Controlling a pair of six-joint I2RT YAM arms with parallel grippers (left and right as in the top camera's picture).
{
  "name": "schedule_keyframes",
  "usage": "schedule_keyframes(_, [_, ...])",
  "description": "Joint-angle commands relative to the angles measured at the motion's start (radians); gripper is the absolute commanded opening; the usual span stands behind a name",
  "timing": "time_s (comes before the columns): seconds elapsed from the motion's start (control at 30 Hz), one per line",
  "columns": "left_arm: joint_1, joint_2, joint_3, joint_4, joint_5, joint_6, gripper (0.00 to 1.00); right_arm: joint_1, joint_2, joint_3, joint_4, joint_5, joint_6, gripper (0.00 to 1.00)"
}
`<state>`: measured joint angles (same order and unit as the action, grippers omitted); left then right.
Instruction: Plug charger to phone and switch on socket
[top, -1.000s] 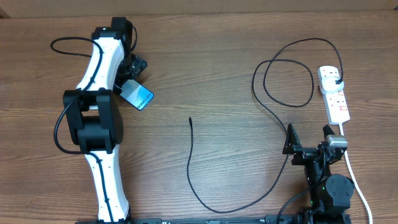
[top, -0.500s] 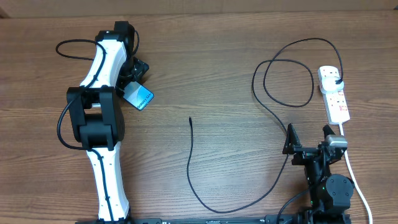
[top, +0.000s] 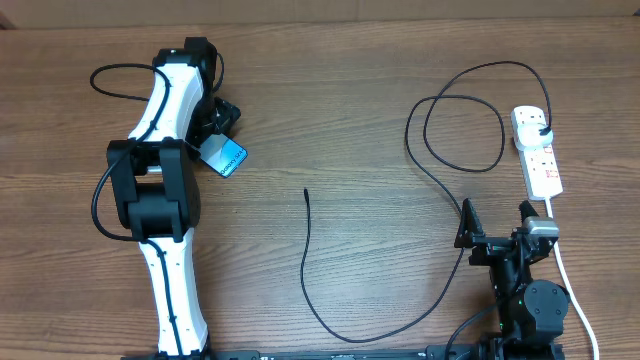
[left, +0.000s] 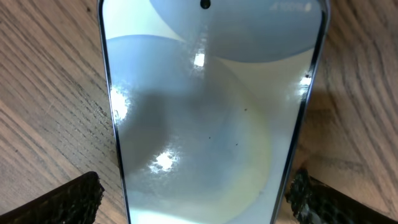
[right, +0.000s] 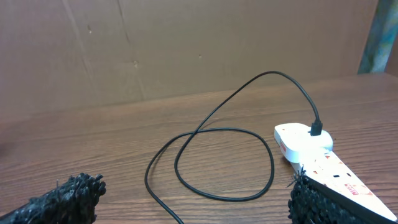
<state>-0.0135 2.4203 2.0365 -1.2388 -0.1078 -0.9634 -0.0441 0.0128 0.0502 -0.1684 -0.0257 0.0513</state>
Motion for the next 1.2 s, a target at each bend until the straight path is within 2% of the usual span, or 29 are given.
schedule_keyframes(0.0, [-0.007, 0.015, -0.008, -0.022, 0.0, -0.01, 1.0, 0.006, -0.009, -0.006, 0.006, 0.006, -0.006, 1.0])
schedule_keyframes(0.17, [-0.007, 0.015, -0.008, -0.034, -0.014, -0.015, 1.0, 0.006, -0.009, -0.006, 0.005, 0.006, -0.006, 1.0])
schedule_keyframes(0.4, [-0.008, 0.015, -0.015, -0.035, -0.038, -0.1, 1.0, 0.006, -0.009, -0.006, 0.006, 0.006, -0.006, 1.0])
schedule_keyframes(1.17, [-0.008, 0.015, -0.166, 0.135, -0.037, -0.099, 1.0, 0.006, -0.009, -0.006, 0.006, 0.006, -0.006, 1.0])
